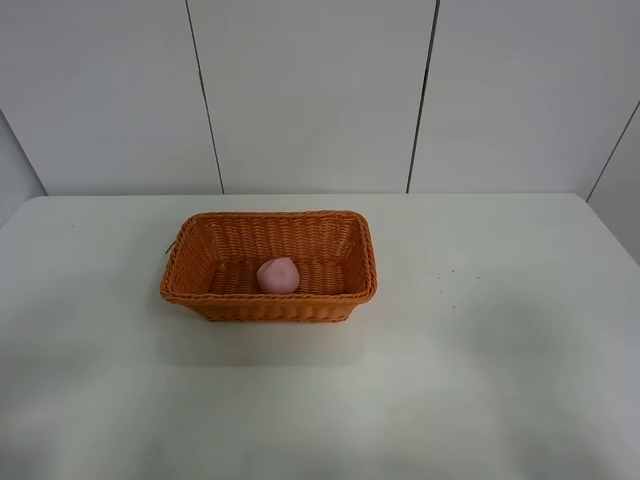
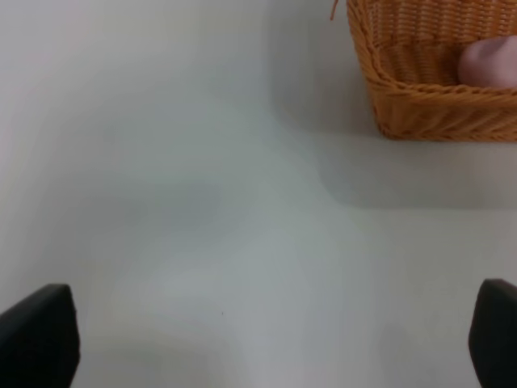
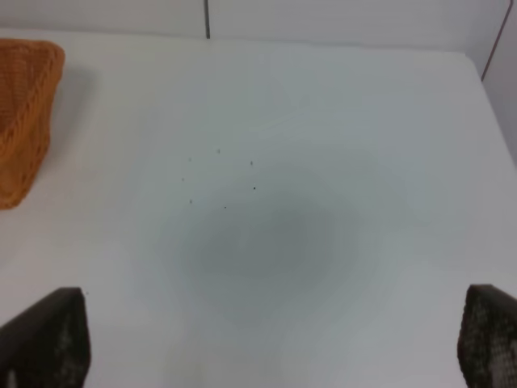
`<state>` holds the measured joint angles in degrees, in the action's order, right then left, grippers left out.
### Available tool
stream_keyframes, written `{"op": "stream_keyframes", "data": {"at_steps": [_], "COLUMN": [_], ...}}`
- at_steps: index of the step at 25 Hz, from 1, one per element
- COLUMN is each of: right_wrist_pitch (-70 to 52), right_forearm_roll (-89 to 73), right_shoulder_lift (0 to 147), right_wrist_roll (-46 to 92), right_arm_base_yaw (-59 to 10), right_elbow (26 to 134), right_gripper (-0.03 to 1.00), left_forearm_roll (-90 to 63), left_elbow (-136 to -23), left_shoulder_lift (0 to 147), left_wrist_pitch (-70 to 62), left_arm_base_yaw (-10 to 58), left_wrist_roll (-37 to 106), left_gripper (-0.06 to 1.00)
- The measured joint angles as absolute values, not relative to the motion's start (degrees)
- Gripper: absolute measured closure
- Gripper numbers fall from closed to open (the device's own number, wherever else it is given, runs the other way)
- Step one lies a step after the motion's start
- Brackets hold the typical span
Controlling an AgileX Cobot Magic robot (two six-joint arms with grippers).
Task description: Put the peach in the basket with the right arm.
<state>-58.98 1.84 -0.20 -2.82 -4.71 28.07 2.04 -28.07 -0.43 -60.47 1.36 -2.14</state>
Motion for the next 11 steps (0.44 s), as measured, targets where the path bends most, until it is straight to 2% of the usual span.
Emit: {"op": "stream_keyframes", "data": {"at_steps": [11], "right_wrist_pitch": [-58.98], "right_forearm_roll": [1.74], "right_shoulder_lift": [-0.20], "right_wrist_roll": [-2.77], "right_arm_base_yaw": [-4.71], "right_elbow": [28.07], "right_gripper": [0.27], "left_forearm_roll": [2.04], "left_elbow": [-28.07], "left_shoulder_lift": [-0.43], "left_wrist_pitch": [-60.47], "left_arm_base_yaw": [1.36], "left_wrist_roll": [-2.14], "left_gripper": [-0.05]}}
